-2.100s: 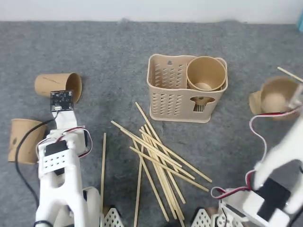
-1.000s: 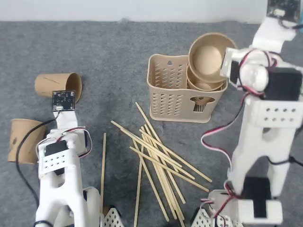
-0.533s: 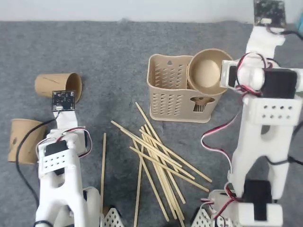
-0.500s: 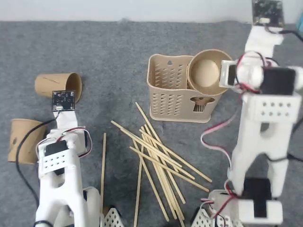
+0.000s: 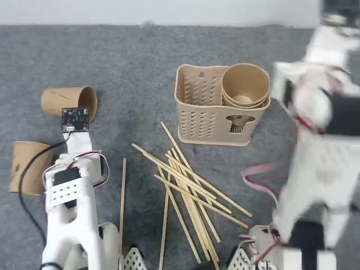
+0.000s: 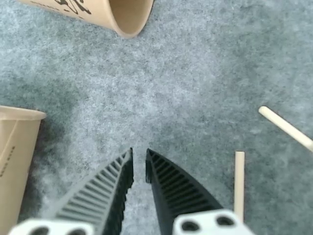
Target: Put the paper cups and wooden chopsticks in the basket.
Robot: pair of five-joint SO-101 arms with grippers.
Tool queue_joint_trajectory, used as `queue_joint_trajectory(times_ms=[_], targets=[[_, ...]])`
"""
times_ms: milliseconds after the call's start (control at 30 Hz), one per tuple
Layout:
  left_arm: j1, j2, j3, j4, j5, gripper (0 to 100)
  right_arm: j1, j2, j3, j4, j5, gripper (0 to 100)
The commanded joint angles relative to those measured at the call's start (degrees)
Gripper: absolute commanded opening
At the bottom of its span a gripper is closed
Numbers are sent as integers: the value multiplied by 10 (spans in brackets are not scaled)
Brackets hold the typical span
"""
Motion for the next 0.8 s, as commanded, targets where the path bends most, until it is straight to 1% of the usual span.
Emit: queue_joint_trajectory(times_ms=[0,133,233,300,367,400,433,500,600,633,767], targets=[[4,-18,-4,1,-5,40,80,-75,34,23,7,296],[4,-18,-4,2,-5,40,179,-57,116,14,8,296],[4,-18,-4,2,-5,40,243,-8,157,-21,8,283],[4,-18,-4,2,-5,40,282,39,167,-62,8,214],[4,-18,-4,2,-5,40,310,95,166,-99,8,111],[4,-18,-4,3,-5,40,317,124,165,-117,13,69],[4,-18,-4,3,-5,40,318,151,165,-135,37,46],[4,-18,-4,3,-5,40,317,202,164,-164,77,61],[4,-18,-4,3,-5,40,322,266,143,-214,53,108],[4,-18,-4,3,-5,40,331,285,129,-231,41,105],[4,-18,-4,3,-5,40,351,372,68,-290,9,17]])
